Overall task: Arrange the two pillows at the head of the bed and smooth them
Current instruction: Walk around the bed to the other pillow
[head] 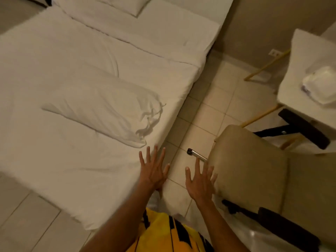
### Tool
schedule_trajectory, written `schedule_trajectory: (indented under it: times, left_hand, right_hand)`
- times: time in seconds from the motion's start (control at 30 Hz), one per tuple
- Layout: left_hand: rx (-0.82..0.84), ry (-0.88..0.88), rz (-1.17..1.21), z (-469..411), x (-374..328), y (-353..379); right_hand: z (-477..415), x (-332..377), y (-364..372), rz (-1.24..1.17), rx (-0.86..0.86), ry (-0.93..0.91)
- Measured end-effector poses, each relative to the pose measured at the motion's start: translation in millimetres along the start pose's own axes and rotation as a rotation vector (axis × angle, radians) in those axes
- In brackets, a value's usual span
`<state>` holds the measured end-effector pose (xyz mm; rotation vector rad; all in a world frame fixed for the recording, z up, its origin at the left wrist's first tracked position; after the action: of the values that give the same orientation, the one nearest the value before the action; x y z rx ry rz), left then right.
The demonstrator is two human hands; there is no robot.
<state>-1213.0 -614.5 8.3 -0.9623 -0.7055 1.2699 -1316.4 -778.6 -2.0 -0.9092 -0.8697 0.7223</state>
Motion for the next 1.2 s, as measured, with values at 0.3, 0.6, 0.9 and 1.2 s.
schedule_trajectory:
  times: [0.3,0.6,0.9,1.2]
  left_hand:
    - [-0.159,-0.254,0.17,-103,19,-61]
    - [-0.198,-0.61,0.27,-160,28,-96]
    - [-0.181,-0.975,0.385,-203,31,-125]
    - [-0.214,-1.088,0.464,-259,91,-142]
  right_hand:
    - [-163,53,-65,0.083,0.03,-0.32]
    - [-306,108,-93,0.208,0.198,-0.635]
    - [-419,170,-125,0.408,0.333,-0.934]
    - [-484,287,-111,0.469,0.317,-1.082]
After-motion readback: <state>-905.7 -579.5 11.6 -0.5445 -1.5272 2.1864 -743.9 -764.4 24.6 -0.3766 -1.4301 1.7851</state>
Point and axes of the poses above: each hand's wrist, its own z-axis away from the middle knuckle, its own y-axis out of the palm, x = y × z, the point moved 2 cm from there along -z, towards the middle knuckle, and after that the axes turned 14 degrees about -y, right-handed, at the moved point
